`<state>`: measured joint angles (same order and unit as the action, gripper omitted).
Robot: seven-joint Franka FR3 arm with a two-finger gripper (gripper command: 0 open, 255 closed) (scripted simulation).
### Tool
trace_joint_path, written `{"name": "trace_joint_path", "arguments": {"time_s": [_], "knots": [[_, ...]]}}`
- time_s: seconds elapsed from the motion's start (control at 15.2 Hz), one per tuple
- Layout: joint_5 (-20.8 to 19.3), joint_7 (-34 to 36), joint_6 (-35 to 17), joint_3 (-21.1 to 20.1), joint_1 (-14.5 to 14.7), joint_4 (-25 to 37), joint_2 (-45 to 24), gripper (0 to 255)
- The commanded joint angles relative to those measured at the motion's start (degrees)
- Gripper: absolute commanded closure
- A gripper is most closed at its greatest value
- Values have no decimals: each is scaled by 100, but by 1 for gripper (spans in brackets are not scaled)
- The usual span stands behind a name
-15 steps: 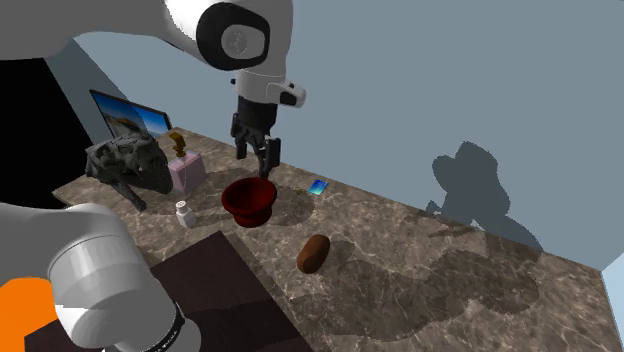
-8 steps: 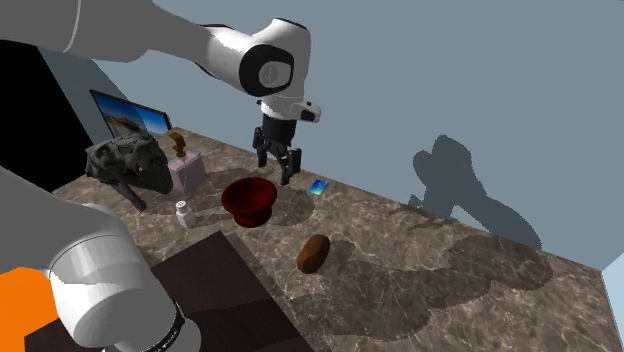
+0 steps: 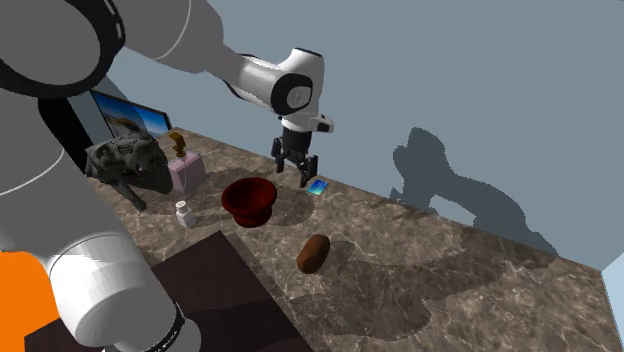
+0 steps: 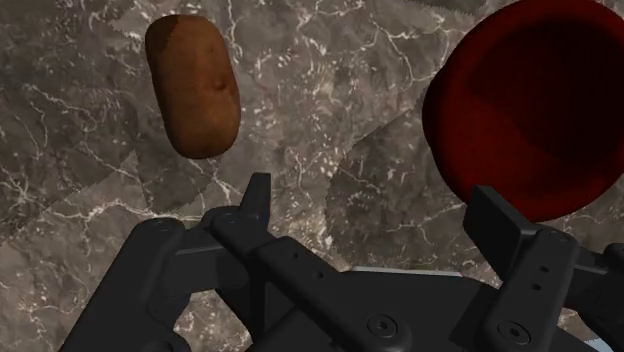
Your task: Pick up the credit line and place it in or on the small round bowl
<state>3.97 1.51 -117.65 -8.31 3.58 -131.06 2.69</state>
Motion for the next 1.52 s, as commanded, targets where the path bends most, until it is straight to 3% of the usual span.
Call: {"name": "trace_joint_path", "arguments": {"time_s": [0.0,0.66,1.25,1.45], "knots": [[-76,23,-237,-54,46,235,-449,0],[-603,76,-871,-117,329,1902,-2667,0],[-995,14,-799,-54,729,4062,-4681,0],[-1012,25,-961,-37,741,4028,-4809,0]]}}
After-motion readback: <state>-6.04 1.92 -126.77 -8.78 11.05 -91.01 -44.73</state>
